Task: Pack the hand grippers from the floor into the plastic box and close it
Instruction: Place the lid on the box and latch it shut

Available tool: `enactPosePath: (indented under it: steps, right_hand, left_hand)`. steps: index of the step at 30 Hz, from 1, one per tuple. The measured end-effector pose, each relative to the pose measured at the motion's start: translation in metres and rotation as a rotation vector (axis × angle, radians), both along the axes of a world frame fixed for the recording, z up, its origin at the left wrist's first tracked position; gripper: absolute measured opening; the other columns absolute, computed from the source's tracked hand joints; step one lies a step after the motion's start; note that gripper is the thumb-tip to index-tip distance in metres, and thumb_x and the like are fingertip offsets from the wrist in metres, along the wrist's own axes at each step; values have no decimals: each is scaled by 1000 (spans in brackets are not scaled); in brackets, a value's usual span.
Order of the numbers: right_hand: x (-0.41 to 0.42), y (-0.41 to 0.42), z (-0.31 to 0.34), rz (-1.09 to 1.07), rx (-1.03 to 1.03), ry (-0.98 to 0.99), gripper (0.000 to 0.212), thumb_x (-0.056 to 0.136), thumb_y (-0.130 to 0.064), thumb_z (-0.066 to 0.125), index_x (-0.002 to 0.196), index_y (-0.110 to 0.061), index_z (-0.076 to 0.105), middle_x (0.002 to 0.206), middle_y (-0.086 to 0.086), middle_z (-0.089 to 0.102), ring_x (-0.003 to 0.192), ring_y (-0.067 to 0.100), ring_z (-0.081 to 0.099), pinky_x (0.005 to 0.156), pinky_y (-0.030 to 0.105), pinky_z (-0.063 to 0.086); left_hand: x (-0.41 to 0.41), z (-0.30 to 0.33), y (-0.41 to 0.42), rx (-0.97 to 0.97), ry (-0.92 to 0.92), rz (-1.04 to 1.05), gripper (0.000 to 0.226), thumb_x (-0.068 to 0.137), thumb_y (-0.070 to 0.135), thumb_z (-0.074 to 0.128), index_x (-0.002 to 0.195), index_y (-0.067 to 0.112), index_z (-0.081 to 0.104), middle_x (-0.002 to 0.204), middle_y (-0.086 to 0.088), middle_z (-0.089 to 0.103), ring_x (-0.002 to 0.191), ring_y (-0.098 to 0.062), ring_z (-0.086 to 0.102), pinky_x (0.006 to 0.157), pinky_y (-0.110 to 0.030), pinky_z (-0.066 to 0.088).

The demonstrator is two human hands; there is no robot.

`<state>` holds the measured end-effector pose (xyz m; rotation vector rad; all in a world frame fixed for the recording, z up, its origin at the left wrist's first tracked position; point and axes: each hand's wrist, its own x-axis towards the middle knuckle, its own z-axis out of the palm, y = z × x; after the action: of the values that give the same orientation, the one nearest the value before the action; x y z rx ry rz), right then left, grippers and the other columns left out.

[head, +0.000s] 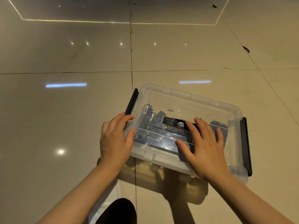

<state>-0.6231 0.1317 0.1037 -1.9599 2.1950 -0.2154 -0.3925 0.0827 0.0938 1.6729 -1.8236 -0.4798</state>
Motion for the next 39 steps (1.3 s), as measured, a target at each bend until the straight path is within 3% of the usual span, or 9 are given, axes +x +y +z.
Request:
enactPosePath:
  steps: [5, 9, 12, 16, 19, 21, 25, 32, 39]
  right_hand:
    - [-2, 4, -1, 6, 26, -8, 74, 83, -72, 10, 147, -38, 19, 157, -5, 15, 145, 13, 7, 116, 46, -7]
    - [1, 0, 1, -6, 8, -39, 76, 82, -75, 9, 147, -38, 19, 156, -5, 18, 145, 12, 8, 117, 45, -4]
    - [0, -2, 0, 6, -29, -38, 72, 86, -72, 16, 146, -33, 28, 152, -1, 31, 142, 17, 22, 117, 43, 2]
    - [-2, -4, 1, 34, -140, 39, 65, 89, -60, 34, 139, -19, 41, 131, 4, 56, 122, 22, 51, 114, 42, 21]
    - [-10, -12, 8, 73, -157, 126, 59, 87, -57, 45, 128, -15, 52, 107, 4, 66, 96, 24, 62, 95, 46, 41]
    - [-14, -16, 18, 96, -119, 145, 51, 84, -55, 52, 116, -17, 58, 97, 3, 65, 86, 25, 62, 84, 43, 41]
    - [-23, -6, 35, 111, 18, 173, 50, 87, -60, 44, 121, -24, 50, 109, -1, 58, 97, 20, 53, 87, 36, 30]
    - [-64, 59, 42, -122, 74, 85, 51, 85, -62, 47, 121, -25, 48, 113, -3, 56, 104, 19, 50, 92, 36, 29]
    - [-92, 174, 40, -565, 113, -54, 54, 80, -62, 57, 121, -29, 49, 115, -5, 55, 107, 17, 50, 92, 34, 31]
  left_hand:
    - [-7, 1, 6, -19, 116, 26, 34, 85, 9, 62, 110, 33, 59, 125, 5, 51, 108, -11, 38, 79, -9, 27]
    - [-14, 4, 3, -78, 143, 43, 45, 80, -4, 64, 99, 36, 59, 119, 2, 58, 101, -13, 43, 75, -10, 28]
    - [-14, 2, 1, -70, 115, 58, 40, 81, -4, 63, 97, 33, 63, 120, 2, 57, 102, -13, 42, 74, -10, 28]
    - [-18, -4, 1, -100, 107, 79, 30, 86, 6, 57, 96, 34, 59, 121, 2, 55, 105, -11, 39, 74, -9, 28]
    - [-25, -10, 6, -90, 159, 118, 23, 83, 18, 50, 99, 32, 59, 124, 1, 51, 109, -12, 36, 79, -10, 28]
    - [-28, -11, 11, -78, 181, 127, 24, 80, 23, 52, 102, 28, 61, 128, 0, 49, 112, -17, 37, 82, -12, 27]
    - [-37, -9, 23, -28, 112, 66, 35, 77, 30, 54, 110, 19, 61, 131, -6, 46, 117, -25, 35, 87, -26, 30]
    - [-83, -7, 50, -11, 3, -200, 54, 70, 53, 48, 114, 21, 58, 133, -10, 41, 117, -32, 32, 88, -34, 31]
    - [-132, 9, 85, 162, -3, -765, 66, 69, 66, 44, 129, 38, 40, 150, -4, 22, 132, -22, 17, 101, -39, 26]
